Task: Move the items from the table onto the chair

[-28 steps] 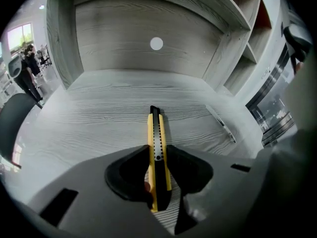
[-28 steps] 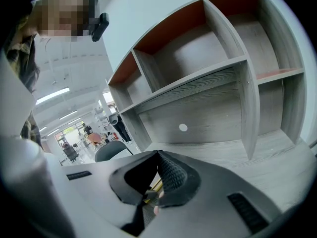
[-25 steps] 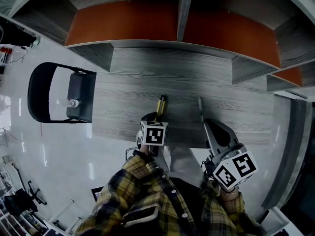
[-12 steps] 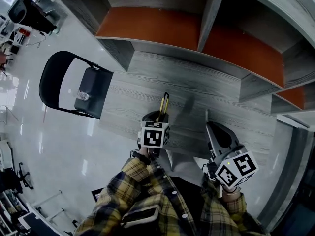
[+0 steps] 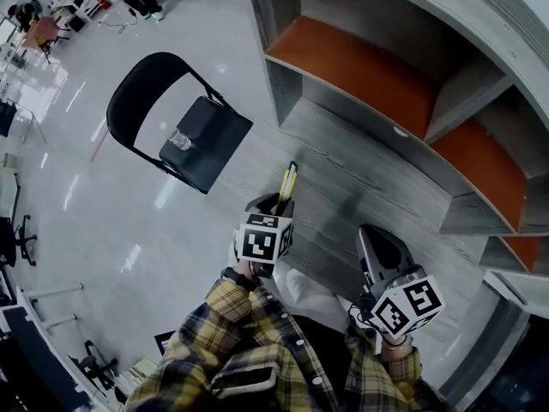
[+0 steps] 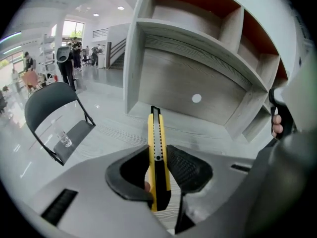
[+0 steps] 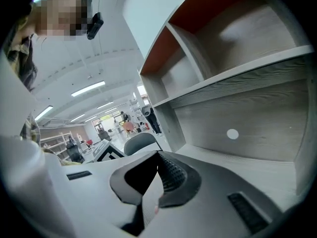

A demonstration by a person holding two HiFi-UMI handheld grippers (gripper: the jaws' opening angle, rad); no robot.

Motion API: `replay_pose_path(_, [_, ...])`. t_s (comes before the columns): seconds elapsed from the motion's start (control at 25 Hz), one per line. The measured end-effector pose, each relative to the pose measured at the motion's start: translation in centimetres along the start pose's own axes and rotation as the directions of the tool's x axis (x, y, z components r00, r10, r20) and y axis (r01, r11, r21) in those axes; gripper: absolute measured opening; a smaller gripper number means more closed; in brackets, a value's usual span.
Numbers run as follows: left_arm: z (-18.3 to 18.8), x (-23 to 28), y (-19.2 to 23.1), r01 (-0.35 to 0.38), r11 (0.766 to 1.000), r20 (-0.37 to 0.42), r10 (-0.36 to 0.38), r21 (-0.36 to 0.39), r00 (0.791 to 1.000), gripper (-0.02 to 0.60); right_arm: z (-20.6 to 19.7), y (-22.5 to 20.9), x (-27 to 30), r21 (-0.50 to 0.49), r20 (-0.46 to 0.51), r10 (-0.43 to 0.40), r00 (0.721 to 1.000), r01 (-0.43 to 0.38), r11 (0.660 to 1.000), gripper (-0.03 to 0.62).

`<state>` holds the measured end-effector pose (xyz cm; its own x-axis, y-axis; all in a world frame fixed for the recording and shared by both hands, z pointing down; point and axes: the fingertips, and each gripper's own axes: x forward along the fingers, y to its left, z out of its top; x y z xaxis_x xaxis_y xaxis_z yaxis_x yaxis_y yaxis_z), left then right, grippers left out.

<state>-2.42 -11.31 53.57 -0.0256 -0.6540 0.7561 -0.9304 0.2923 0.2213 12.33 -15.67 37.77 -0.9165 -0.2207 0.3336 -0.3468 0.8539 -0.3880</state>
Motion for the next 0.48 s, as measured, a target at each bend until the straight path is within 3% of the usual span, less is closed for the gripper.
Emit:
replay_pose_path(0.32, [0.0,-1.7,10.3,-0.042,0.997,0.022,0.044,-0.066,0.999,0.117,-1.1,5.1,8.0,-0.025,-0.054,0.062,0.997,-0.063,0.998,0.017])
replay_pose_path(0.48, [1.5,-1.8,19.7,-0.046,0.997,0.005,0.047,-0.061,0.999,0.117,-1.3,9.6,15.6,-0.021,-0.068,0.059,0.996,-0.06,0.998,0.017])
